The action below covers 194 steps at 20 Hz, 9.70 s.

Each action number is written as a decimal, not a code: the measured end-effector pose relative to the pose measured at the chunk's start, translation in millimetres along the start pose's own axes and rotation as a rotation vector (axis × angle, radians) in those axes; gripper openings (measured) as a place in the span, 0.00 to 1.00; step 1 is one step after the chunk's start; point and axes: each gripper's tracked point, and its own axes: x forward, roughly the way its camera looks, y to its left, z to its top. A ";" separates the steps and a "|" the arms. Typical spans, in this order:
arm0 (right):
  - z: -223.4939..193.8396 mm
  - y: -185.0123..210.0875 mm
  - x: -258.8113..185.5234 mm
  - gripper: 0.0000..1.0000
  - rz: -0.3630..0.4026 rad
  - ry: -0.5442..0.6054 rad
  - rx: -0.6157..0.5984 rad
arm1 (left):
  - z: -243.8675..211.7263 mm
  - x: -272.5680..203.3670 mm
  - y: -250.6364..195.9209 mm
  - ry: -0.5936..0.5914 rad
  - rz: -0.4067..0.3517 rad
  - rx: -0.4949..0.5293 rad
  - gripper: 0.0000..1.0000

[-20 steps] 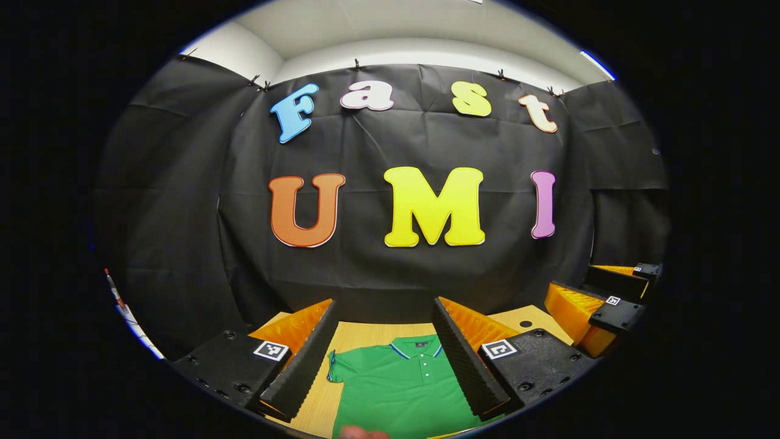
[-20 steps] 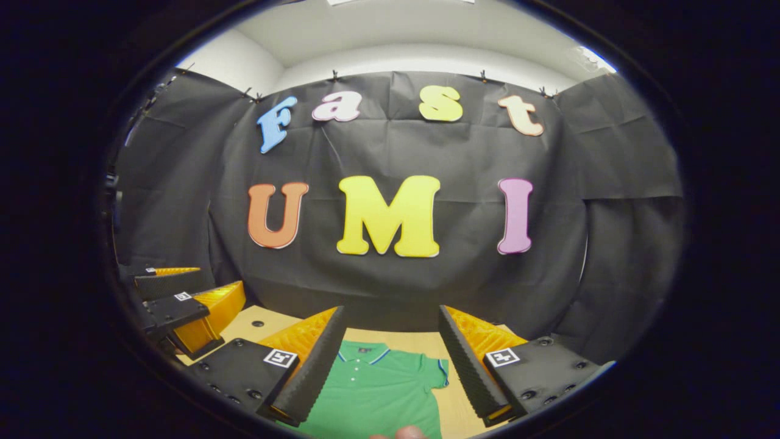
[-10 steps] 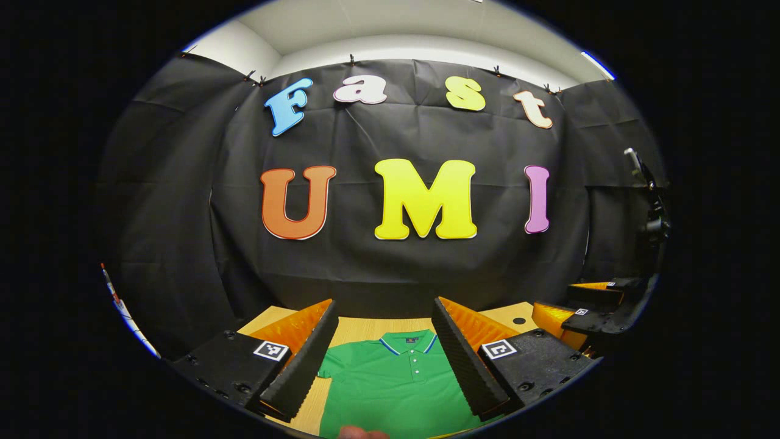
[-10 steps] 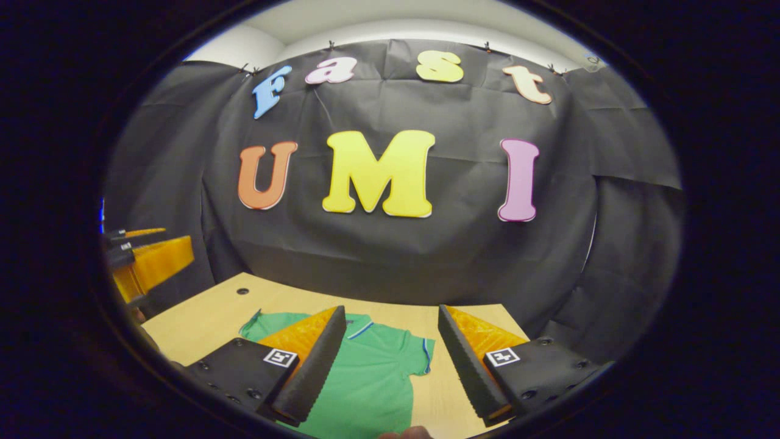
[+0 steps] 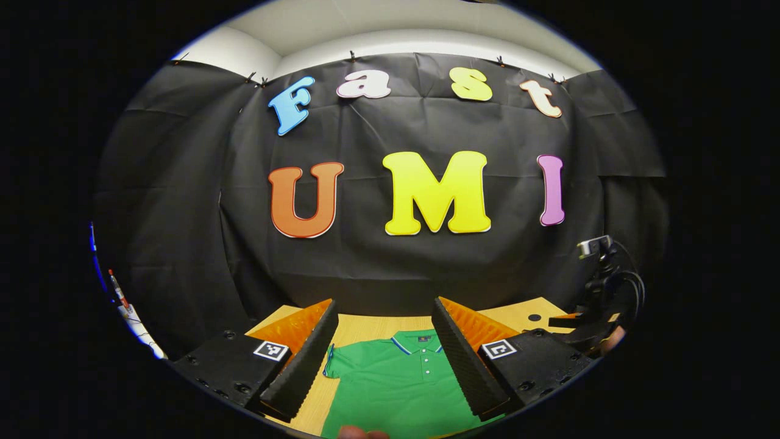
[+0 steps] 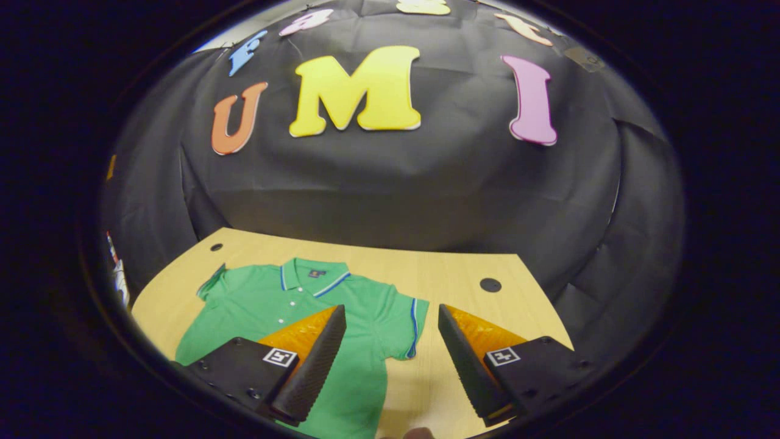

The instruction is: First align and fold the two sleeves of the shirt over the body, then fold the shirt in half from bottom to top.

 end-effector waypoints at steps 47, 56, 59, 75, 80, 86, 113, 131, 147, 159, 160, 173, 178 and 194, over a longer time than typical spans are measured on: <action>-43.6 150.2 115.4 0.16 0.212 0.184 0.058 | -31.3 -19.3 102.2 0.144 0.218 -0.057 1.00; 14.4 136.2 20.4 0.80 0.187 0.065 0.047 | -34.8 2.7 101.9 0.096 0.050 -0.039 1.00; 36.5 132.6 -34.6 0.88 0.180 0.019 0.072 | -57.3 29.5 99.4 0.121 -0.009 -0.064 1.00; 56.3 88.8 -166.1 0.91 0.071 -0.088 0.032 | -277.8 178.8 135.5 0.500 -0.059 -0.083 1.00; 23.5 83.7 -164.7 0.91 0.043 -0.010 -0.012 | -318.2 206.9 151.7 0.571 -0.016 -0.124 0.99; 26.1 91.7 -159.4 0.88 0.031 -0.023 -0.076 | -330.5 214.5 149.5 0.613 -0.018 -0.049 0.70; 21.3 58.1 -189.9 0.98 -0.083 -0.081 0.002 | -269.9 175.3 -27.7 0.570 -0.338 0.134 0.12; -55.3 102.8 -207.5 0.98 0.210 0.006 -0.114 | -166.1 -49.0 26.5 0.468 -0.239 0.056 1.00; -252.7 58.3 -251.1 0.99 0.180 0.445 -0.174 | -328.8 -215.1 76.4 1.011 -0.338 0.068 1.00; -302.1 53.1 -233.6 0.99 0.170 0.565 -0.217 | -305.0 -187.8 81.8 1.009 -0.320 0.123 1.00; -303.3 52.7 -233.4 0.96 0.174 0.572 -0.209 | -305.9 -187.1 79.9 1.008 -0.324 0.127 1.00; -300.2 70.2 -230.1 0.00 0.249 0.631 -0.158 | -308.8 -177.6 72.2 1.010 -0.302 0.003 0.05; -287.6 73.3 -230.2 0.03 0.270 0.619 -0.144 | -284.7 -175.3 68.3 0.967 -0.337 0.002 0.04; -153.2 76.4 -188.5 0.03 0.308 0.424 0.048 | -190.7 -89.2 58.5 0.757 -0.365 -0.072 0.04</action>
